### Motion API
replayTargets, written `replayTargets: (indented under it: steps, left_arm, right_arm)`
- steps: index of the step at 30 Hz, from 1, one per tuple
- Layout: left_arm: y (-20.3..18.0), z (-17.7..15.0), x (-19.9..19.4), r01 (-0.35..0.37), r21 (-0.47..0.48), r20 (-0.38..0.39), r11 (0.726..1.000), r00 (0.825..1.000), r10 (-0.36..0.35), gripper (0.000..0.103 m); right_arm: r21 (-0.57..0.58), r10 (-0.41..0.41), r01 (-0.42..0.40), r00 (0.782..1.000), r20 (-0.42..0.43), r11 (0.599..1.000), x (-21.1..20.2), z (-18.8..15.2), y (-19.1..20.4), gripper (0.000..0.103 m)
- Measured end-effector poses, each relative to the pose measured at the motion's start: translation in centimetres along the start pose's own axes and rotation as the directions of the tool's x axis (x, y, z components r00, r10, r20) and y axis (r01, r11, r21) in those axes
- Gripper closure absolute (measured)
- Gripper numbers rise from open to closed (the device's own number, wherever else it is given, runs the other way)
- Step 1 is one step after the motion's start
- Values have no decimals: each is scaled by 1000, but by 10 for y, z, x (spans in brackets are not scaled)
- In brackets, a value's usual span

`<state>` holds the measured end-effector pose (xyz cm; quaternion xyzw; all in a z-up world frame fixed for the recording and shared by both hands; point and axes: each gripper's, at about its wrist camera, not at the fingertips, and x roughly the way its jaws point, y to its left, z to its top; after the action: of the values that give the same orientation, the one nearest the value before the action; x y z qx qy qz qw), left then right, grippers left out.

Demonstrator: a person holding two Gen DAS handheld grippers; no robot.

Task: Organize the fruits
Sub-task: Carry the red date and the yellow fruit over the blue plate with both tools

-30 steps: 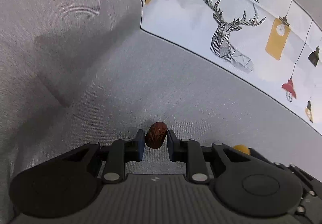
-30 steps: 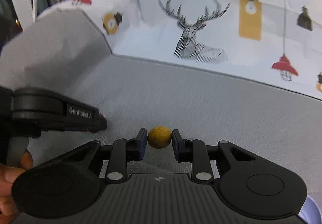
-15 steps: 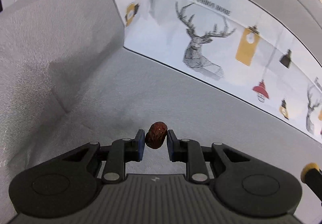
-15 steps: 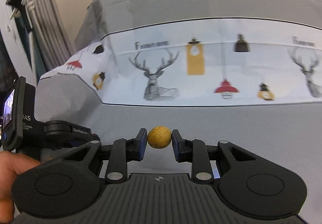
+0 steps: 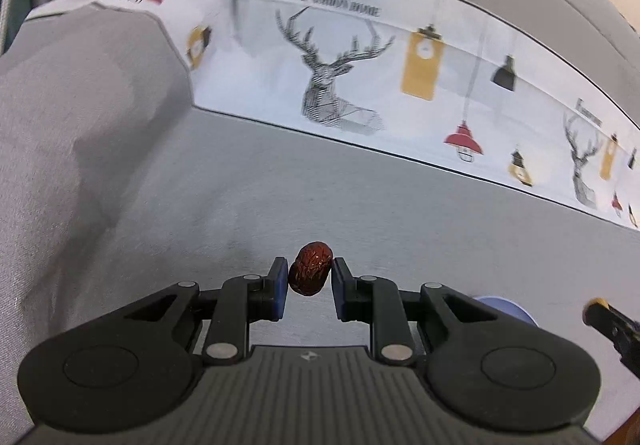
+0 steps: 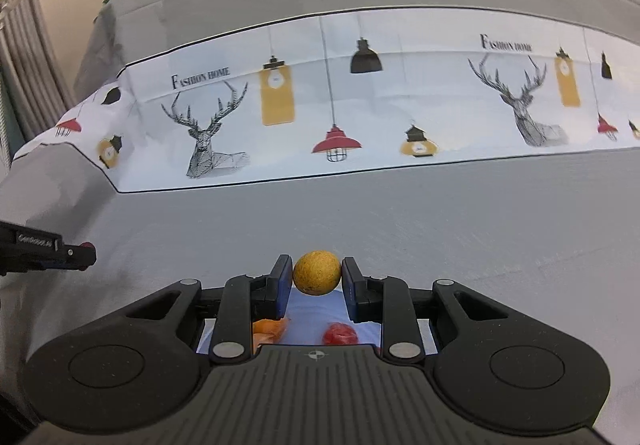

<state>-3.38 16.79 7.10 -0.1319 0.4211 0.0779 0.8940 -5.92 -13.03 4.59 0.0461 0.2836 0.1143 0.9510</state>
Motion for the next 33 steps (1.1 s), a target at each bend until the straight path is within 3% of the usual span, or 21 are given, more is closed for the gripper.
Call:
replayTargets:
  steps: [5,14,23,33]
  left_arm:
    - [-17,-6,2,-3,75,16,997,1000,2,78]
    - [-32,-8,37,-24,117,-47,993,998,30,78]
    - [-40,-10,50,14,107,-94,994,996,-4,78]
    - [-39,-11,50,19,112,-97,994,995,-9,78]
  right_arm:
    - [-3,-3,3,1000,-4,1000,1,-3,-6,75]
    - [-20,0,-1,1000,-22,1000,9,-3,-5,75]
    - [-35,-9,7,999,-41,999,16,-4,-7,75]
    - [-46,-6,3,999,-53,999,20,-4,-5,75]
